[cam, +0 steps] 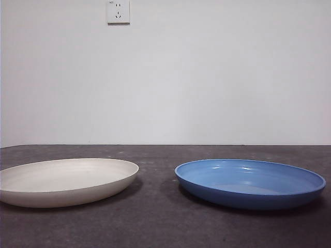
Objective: Pick up the white plate, put it on the blue plate, put it on desk
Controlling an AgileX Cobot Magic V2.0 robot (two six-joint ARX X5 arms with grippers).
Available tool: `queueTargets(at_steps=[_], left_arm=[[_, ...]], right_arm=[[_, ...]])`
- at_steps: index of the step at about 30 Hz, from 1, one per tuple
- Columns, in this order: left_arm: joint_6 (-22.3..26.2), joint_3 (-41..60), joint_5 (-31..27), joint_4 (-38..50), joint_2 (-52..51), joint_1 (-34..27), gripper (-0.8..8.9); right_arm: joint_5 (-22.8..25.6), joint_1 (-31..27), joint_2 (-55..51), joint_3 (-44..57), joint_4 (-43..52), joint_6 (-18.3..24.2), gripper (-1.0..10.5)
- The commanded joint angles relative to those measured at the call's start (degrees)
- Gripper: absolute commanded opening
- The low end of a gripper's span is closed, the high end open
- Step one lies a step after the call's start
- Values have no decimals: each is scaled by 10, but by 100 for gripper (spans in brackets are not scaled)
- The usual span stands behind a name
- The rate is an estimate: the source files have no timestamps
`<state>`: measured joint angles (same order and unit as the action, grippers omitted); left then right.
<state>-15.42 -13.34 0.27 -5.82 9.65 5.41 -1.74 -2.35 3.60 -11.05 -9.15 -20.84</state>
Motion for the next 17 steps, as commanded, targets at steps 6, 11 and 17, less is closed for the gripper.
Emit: queueTargets(at_steps=[6, 11, 17], left_arm=[[5, -187, 9, -65, 151, 3, 17], [34, -308, 76, -134, 240, 3, 17], [35, -417, 182, -198, 321, 18, 17]], right_arm=[[-39, 0, 118, -139, -52, -17, 9], [-137, 10, 214, -228, -97, -14, 9], [-257, 42, 308, -309, -127, -1, 9]])
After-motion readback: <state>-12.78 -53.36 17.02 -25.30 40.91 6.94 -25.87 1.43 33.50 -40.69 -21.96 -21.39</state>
